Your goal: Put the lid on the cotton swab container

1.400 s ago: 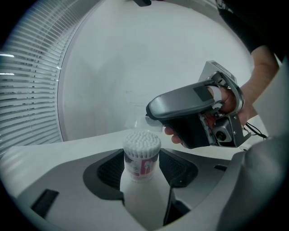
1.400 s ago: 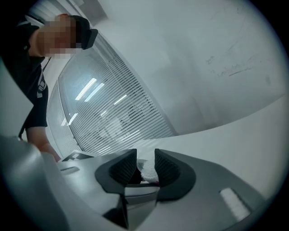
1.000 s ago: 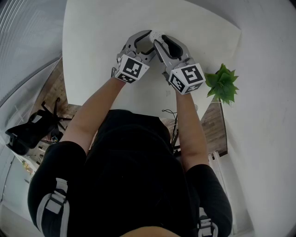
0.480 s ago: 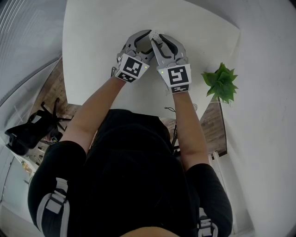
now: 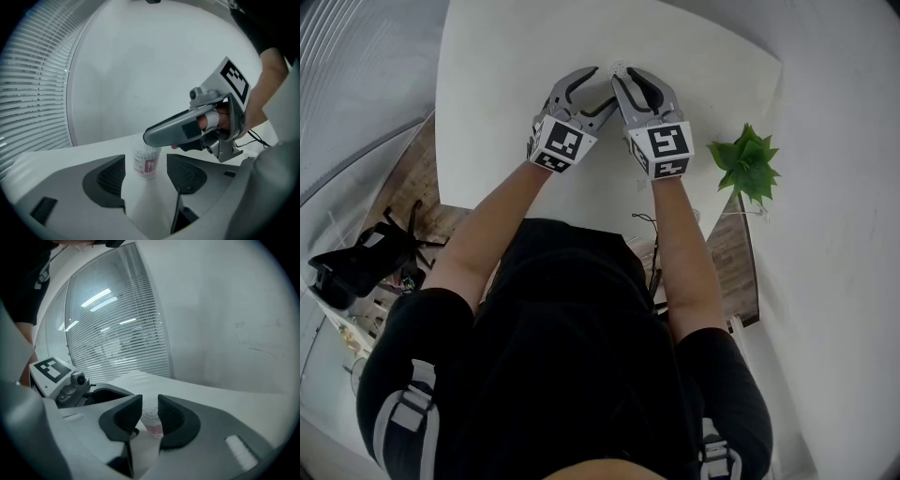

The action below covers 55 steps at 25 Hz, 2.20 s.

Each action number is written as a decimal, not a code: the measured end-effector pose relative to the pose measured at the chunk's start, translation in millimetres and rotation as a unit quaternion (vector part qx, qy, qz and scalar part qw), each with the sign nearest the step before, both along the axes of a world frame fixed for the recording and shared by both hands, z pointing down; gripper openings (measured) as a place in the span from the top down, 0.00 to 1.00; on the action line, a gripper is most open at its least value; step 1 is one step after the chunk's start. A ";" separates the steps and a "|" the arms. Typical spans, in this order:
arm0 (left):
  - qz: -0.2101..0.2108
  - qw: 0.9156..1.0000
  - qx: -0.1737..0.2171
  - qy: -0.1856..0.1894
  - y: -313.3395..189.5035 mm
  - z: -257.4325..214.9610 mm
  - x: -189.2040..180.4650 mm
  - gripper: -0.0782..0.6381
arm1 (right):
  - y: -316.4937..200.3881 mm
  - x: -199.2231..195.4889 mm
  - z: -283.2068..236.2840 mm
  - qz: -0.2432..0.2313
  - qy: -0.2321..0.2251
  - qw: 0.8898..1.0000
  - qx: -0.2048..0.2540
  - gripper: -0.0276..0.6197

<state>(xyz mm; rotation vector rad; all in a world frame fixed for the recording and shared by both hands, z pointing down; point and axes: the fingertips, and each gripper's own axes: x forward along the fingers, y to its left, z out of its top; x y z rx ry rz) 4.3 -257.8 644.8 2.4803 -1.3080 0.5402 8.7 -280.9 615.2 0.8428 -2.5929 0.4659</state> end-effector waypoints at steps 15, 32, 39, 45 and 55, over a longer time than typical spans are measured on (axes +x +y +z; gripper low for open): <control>-0.017 0.995 0.044 0.088 59.4 -133.3 -6.2 0.52 | 44.5 34.8 -141.8 0.022 -0.115 0.990 0.078 0.78; -0.033 0.986 0.147 0.069 149.1 -267.1 1.1 0.80 | 153.0 83.0 -240.9 -0.022 -0.158 0.979 0.123 0.91; -0.028 0.985 0.160 0.065 172.8 -294.1 13.9 0.87 | 176.6 94.6 -272.0 -0.025 -0.160 0.976 0.147 0.94; -0.023 0.981 0.180 0.065 193.5 -316.0 24.6 0.88 | 197.9 108.5 -293.9 -0.030 -0.171 0.972 0.158 0.94; -0.004 0.979 0.189 0.076 209.1 -339.1 40.9 0.88 | 213.0 122.9 -312.2 -0.032 -0.180 0.969 0.167 0.94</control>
